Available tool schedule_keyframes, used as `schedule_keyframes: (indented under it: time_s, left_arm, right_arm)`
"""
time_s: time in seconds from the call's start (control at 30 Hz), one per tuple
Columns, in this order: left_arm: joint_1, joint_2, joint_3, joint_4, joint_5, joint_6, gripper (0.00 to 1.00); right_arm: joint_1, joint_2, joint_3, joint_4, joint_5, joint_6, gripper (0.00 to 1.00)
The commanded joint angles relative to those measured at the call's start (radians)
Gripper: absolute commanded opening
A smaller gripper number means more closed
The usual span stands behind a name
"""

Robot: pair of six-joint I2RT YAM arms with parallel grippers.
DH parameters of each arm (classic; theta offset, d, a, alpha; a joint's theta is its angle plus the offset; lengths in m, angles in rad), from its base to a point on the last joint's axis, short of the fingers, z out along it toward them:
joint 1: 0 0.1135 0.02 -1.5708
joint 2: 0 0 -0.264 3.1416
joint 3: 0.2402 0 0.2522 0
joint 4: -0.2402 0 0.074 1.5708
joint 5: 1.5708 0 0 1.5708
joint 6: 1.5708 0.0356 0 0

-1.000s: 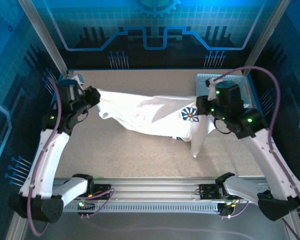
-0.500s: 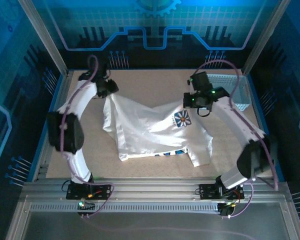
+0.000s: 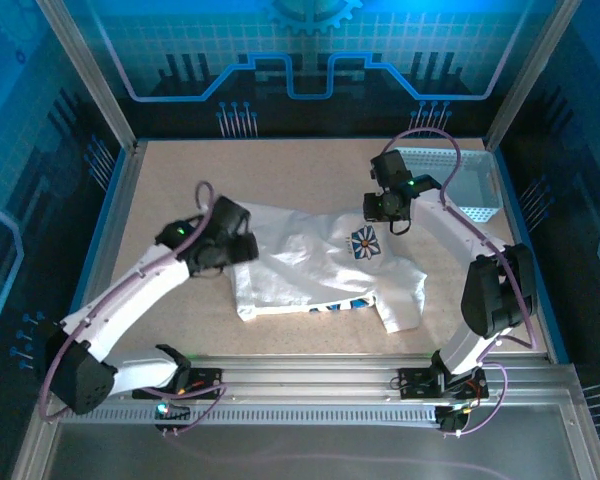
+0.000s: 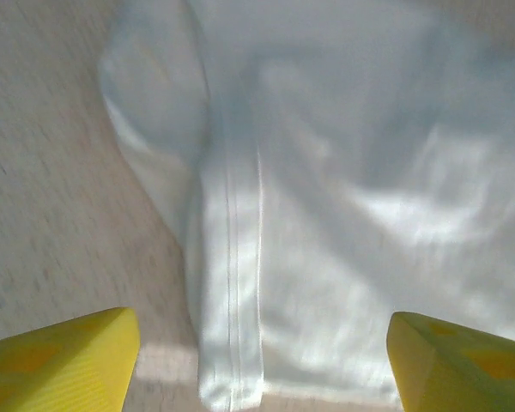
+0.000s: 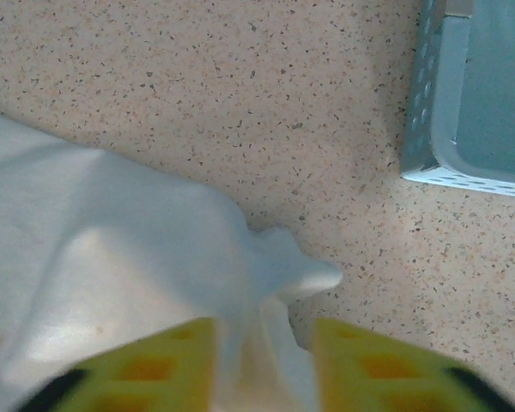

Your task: Fold the inside-out t-shirt

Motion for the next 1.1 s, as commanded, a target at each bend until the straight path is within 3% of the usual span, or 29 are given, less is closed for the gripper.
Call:
schedule_keyframes:
  time_s: [0.0,0.1,0.23,0.3,0.5,0.73,1.07]
  left_arm:
    - [-0.127,0.069,-0.097,-0.076,-0.035,-0.199,0.76]
    - [-0.241,0.133,-0.106,-0.088,-0.039,-0.273,0.73]
    - [-0.301,0.2,-0.116,-0.096,-0.061,-0.319,0.64]
    - [-0.302,0.216,-0.141,-0.055,-0.051,-0.319,0.58]
    - [-0.282,0.3,-0.143,-0.01,-0.077,-0.313,0.55]
    - [-0.237,0.344,-0.17,0.082,-0.047,-0.274,0.5]
    - [-0.223,0.391,-0.196,0.109,-0.049,-0.264,0.31]
  right_arm:
    - [-0.006,-0.093,0.002,-0.049,0.04,-0.007,0.59]
    - [0.03,-0.195,-0.035,-0.099,0.08,-0.012,0.67]
    - [0.104,-0.341,-0.141,-0.127,0.074,0.007,0.69]
    - [0.148,-0.403,-0.21,-0.118,0.061,0.028,0.68]
    - [0.259,-0.483,-0.397,-0.016,0.006,0.052,0.68]
    - [0.271,-0.483,-0.522,0.052,-0.016,0.102,0.7]
    - [0.265,-0.409,-0.598,0.09,0.036,0.156,0.71]
